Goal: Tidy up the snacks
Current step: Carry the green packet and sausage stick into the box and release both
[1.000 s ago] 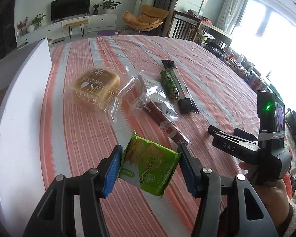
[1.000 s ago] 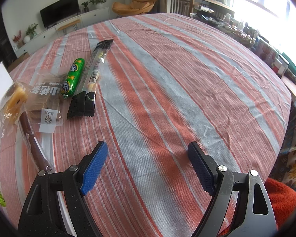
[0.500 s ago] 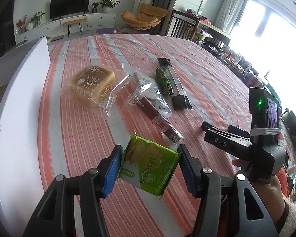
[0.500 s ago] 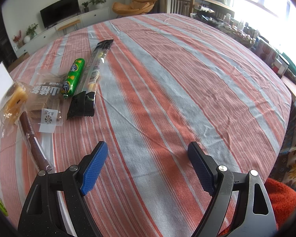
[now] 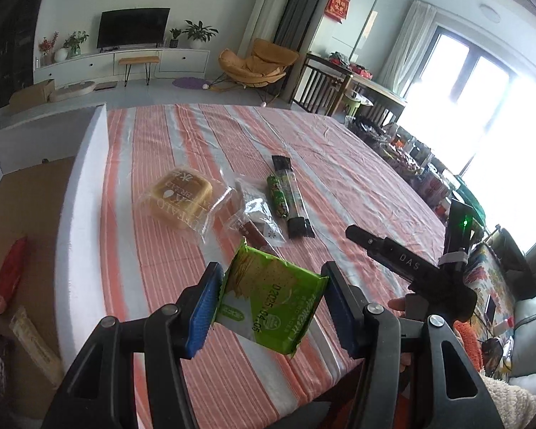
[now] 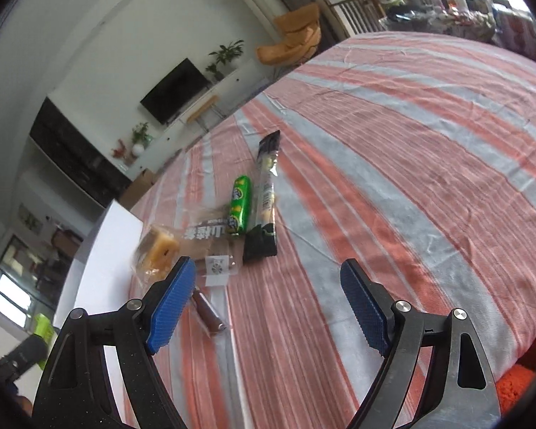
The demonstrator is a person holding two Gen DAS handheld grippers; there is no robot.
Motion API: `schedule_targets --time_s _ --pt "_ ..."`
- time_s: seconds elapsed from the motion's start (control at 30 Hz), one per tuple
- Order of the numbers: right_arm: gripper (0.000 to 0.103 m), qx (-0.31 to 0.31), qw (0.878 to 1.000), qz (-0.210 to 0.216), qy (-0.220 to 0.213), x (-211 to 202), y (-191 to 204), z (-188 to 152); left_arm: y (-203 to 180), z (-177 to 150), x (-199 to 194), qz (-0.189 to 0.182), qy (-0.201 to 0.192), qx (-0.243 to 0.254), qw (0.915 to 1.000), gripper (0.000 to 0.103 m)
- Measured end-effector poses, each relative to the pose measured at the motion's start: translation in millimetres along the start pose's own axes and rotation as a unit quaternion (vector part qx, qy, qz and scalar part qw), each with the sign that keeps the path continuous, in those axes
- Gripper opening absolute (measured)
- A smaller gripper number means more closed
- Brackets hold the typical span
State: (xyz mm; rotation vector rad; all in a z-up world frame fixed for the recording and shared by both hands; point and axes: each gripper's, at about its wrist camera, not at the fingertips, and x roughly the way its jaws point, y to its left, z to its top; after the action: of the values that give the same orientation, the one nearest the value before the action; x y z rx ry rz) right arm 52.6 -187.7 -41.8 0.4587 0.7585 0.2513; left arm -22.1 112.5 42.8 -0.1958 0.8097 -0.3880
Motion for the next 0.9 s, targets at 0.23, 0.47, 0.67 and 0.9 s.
schedule_targets --time_s 0.23,0.47,0.67,0.9 --pt "0.082 -0.16 0.973 -0.005 0.166 82.3 95.9 -3.7 28.8 -1.1 -34.9 0.022 -0.021 -0.034 0.999 0.056" --pt "0.021 -0.126 0.967 -0.039 0.219 113.9 70.5 -1.7 49.9 -4.6 -52.1 0.038 -0.034 -0.053 0.9973 0.056" --pt "0.018 0.027 0.98 0.077 0.179 70.1 21.0 3.0 67.2 -4.8 -53.1 0.05 -0.037 -0.075 0.9953 0.056" --pt "0.018 0.018 0.972 0.157 0.172 33.0 75.2 12.8 80.8 2.1 -72.6 0.06 -0.057 -0.091 0.9925 0.056"
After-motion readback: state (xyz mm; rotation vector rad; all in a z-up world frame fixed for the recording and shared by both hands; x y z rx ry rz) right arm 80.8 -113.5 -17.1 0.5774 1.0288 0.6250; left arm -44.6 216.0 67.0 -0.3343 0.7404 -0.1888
